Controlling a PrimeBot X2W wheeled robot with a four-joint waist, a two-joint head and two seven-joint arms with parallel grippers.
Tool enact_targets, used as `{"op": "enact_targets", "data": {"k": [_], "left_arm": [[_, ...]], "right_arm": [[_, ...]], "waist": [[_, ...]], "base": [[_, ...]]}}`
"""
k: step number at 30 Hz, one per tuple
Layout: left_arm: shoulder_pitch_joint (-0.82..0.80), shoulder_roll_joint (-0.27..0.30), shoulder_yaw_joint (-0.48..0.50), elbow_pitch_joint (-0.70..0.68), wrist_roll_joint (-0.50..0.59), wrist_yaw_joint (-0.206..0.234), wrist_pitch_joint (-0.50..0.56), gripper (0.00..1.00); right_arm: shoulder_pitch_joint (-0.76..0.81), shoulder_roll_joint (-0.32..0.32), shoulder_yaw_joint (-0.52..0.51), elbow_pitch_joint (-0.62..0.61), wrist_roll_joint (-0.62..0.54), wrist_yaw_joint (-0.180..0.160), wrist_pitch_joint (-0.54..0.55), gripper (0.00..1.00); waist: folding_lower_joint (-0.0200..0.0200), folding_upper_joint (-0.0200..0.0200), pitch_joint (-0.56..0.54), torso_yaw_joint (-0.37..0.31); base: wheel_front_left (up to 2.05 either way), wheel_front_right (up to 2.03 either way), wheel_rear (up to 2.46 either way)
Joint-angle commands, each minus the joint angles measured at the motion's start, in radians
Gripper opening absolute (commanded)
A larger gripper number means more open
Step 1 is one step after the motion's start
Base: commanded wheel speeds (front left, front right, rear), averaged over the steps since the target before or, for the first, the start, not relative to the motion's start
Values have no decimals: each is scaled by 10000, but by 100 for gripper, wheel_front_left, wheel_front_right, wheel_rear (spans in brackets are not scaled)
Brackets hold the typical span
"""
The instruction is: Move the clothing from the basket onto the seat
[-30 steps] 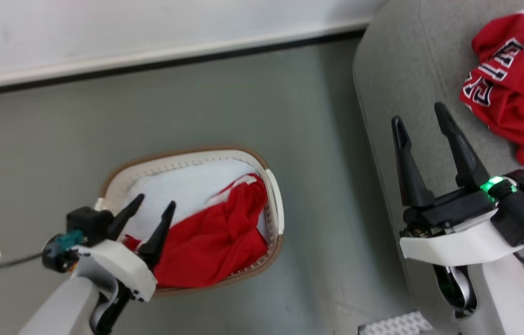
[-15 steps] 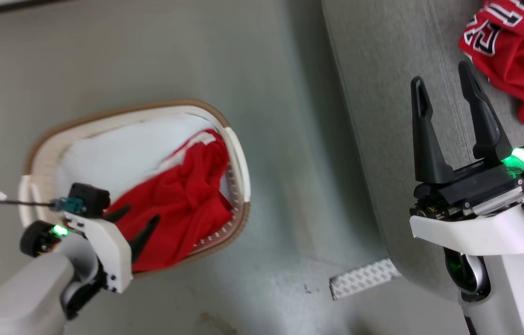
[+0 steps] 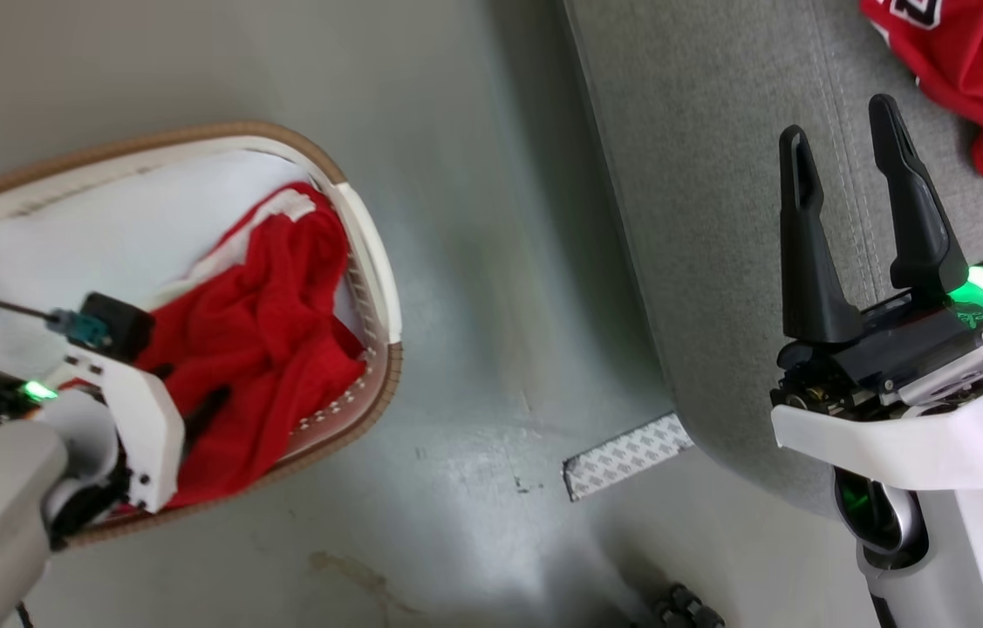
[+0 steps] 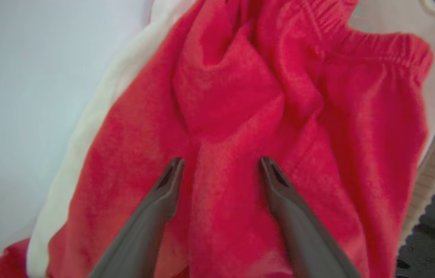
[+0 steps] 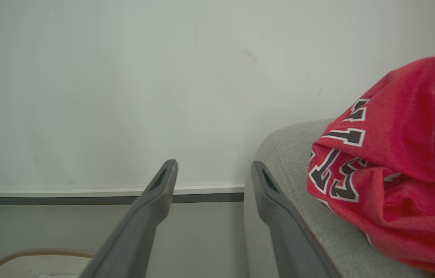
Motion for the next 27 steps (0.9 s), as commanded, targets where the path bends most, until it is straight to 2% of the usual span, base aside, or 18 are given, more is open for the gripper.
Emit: {"op": "enact_targets", "data": {"k": [1, 12, 13, 14, 15, 16, 27], "left_arm": [[-166, 86, -110, 124, -216, 13, 162, 100], [-884, 491, -1055, 287, -620, 15, 1576, 98], [-900, 512, -1088, 301, -615, 15, 1612, 76], [-924, 534, -1110, 297, -618, 15, 1630, 44], [-952, 546, -1128, 292, -614, 15, 1598, 5], [-974, 548, -1140, 279, -618, 15, 1526, 0], [-1049, 403, -1236, 313, -739, 15, 902, 0]], "right_arm": [[-173, 31, 20, -60, 77, -22, -31, 100], [-219, 28, 152, -292, 356, -22, -31, 100], [-231, 30, 166, -298, 377, -22, -31, 100], [-242, 30, 176, -305, 399, -22, -31, 100], [-252, 30, 180, -306, 409, -22, -31, 100], [-259, 30, 176, -297, 420, -22, -31, 100], [-234, 29, -15, -152, 401, -22, -31, 100]], "waist": [[-1, 0, 230, -172], [-1, 0, 848, -520], [-1, 0, 874, -541], [-1, 0, 896, -557], [-1, 0, 909, -567], [-1, 0, 912, -569], [-1, 0, 567, -429]], "base": [[0, 0, 0], [0, 0, 0], [0, 0, 0], [0, 0, 0], [0, 0, 0], [0, 0, 0], [0, 0, 0]]}}
